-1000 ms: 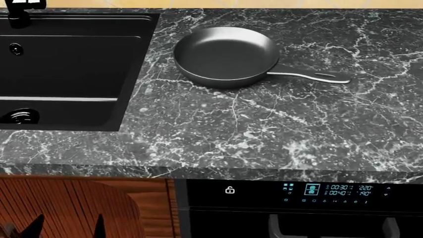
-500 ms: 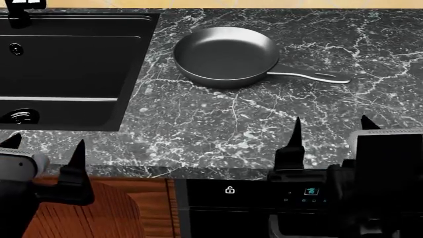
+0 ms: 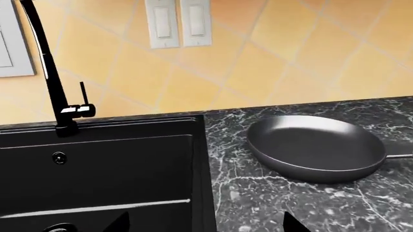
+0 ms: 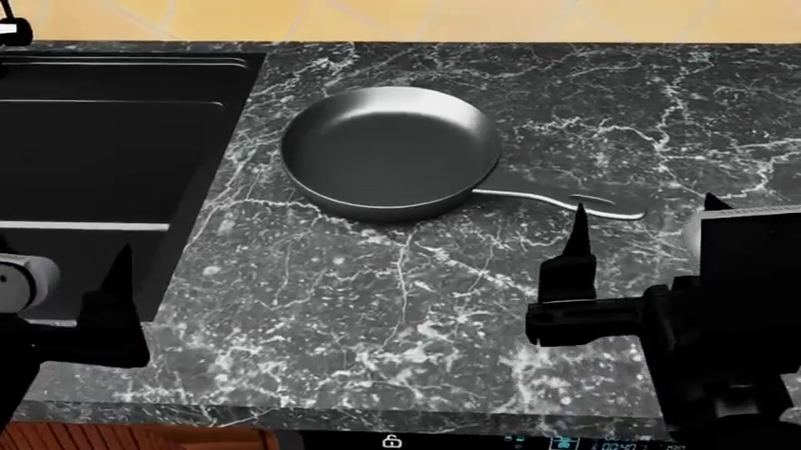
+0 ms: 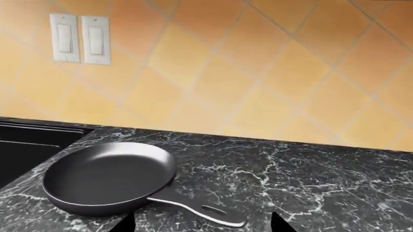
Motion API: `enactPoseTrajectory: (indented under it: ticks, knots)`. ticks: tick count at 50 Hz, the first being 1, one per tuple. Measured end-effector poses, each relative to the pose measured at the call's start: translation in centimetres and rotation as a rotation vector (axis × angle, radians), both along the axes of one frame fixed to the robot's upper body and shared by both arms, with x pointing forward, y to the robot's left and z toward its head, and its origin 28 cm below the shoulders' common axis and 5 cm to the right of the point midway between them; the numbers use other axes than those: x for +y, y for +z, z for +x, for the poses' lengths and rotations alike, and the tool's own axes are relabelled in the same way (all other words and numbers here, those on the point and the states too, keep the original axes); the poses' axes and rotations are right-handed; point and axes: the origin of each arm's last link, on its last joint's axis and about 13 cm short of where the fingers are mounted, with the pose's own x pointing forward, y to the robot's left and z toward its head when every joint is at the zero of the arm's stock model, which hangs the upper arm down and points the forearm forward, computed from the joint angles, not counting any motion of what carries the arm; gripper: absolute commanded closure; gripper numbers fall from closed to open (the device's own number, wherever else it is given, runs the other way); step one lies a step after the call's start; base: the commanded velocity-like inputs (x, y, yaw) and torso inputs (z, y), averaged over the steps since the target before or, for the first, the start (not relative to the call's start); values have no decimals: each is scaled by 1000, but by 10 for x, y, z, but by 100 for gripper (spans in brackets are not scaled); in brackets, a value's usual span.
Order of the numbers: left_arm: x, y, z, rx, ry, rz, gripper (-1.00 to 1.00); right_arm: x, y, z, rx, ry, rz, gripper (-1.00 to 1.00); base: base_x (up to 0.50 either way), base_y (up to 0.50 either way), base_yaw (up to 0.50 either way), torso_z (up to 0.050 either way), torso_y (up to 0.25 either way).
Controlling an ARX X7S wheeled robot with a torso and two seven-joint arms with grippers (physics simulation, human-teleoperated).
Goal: Pick the pan and sponge and place them into the sink. Then turn on the water.
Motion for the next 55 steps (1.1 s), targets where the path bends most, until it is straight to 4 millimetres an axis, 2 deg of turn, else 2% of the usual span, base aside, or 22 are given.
enactPoseTrajectory:
  ticks: [12,25,47,55]
  knots:
    - [6,0,-2,-1,23,4,-100,0,-2,0,16,5,-9,-100,382,-78,0,0,0]
    - [6,-4,-1,4,36,7,-100,3,-9,1,41,24,-12,-100,388,115,0,0,1]
    - [8,-8,-2,14,37,6,-100,1,-7,3,54,19,-13,-100,364,2,0,0,0]
    - [8,-10,-3,18,37,7,-100,-2,-2,2,70,18,-16,-100,86,0,0,0,1]
